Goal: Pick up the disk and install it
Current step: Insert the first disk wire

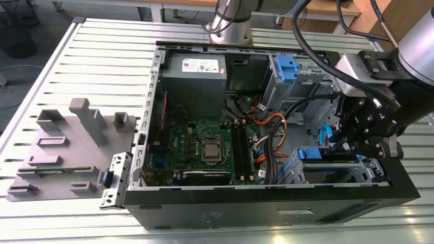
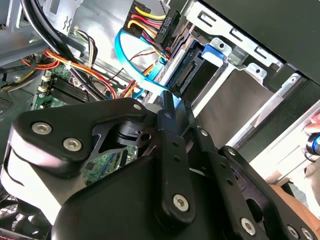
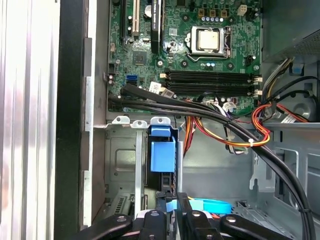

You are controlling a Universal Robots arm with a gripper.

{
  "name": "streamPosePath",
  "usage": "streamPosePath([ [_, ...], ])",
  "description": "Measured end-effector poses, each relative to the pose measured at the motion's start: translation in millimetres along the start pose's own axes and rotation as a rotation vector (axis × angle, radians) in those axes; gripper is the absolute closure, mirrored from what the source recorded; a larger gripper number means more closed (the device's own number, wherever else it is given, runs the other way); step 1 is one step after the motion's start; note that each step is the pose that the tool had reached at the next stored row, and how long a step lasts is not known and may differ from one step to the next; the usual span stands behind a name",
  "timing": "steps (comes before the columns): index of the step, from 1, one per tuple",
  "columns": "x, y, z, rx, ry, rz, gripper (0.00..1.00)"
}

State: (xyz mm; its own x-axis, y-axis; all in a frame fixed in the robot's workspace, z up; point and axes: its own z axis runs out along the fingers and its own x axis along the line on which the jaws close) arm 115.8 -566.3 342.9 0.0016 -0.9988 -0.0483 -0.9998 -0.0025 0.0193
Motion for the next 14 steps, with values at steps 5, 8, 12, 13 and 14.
streamPosePath([
  [5,0.0,-2.1,-0.1,-0.0001,-0.0018,0.000,0.76],
  [8,0.0,-6.7,-0.1,0.0000,-0.0024,0.000,0.76],
  [12,0.0,-14.0,-0.3,0.0000,-0.0028,0.000,0.76],
  [13,0.0,-15.5,-0.3,-0.0001,-0.0029,0.000,0.76],
  [14,0.0,-16.6,-0.4,0.0000,-0.0027,0.000,0.76],
])
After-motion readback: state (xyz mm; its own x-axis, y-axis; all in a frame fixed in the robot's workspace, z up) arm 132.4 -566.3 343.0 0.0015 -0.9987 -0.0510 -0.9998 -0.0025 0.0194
